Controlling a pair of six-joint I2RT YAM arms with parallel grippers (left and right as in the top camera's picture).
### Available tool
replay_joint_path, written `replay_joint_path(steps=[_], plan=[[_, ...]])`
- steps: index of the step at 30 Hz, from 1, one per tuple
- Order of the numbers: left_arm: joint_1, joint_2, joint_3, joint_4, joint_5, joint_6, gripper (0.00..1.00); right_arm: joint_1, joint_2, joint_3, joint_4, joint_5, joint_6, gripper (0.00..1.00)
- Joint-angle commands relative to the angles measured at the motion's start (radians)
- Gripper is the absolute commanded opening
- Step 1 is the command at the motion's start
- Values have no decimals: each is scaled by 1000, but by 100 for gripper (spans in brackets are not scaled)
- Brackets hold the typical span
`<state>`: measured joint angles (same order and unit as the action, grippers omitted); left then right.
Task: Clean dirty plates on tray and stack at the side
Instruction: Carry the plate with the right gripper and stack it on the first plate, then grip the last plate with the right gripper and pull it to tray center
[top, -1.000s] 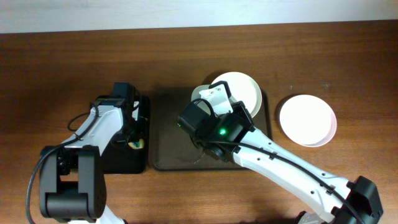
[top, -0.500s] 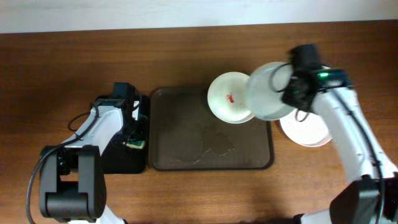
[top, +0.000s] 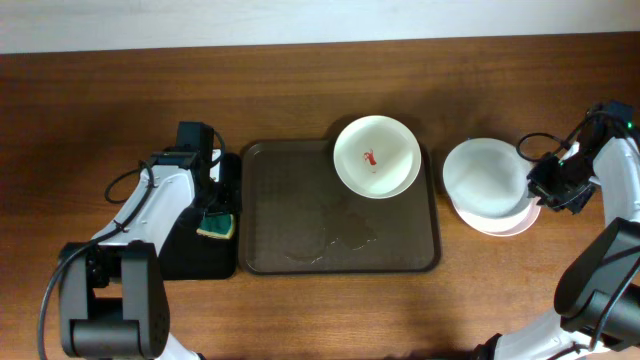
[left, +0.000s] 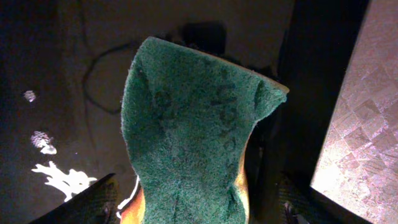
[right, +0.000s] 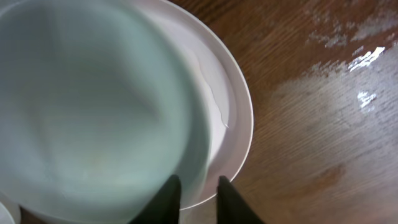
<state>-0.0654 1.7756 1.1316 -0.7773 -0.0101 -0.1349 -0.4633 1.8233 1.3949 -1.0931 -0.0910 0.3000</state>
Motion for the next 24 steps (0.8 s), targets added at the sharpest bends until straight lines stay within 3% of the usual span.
replay_joint_path(steps=[1,4,7,9,12,14,22,24], plan=[[-4,-25,18,3,22,-10,79,8,3,-5,-7,-150,-8,40],[-4,-25,18,6,22,-10,79,101,3,-5,60,-354,-105,49],[-4,-25,18,6,22,-9,79,266,3,-5,139,-333,-166,58],[-4,-25,18,6,22,-9,79,352,3,-5,172,-288,-165,58],[-4,-25,18,6,23,-10,79,502,31,-5,236,-81,-63,56],[-4,-25,18,5,22,-9,79,551,85,-5,322,-43,-56,52],[-4,-25,18,6,23,-9,81,574,195,-5,444,42,-56,45],[-4,-25,18,5,23,-9,81,575,195,-5,423,5,-56,34]])
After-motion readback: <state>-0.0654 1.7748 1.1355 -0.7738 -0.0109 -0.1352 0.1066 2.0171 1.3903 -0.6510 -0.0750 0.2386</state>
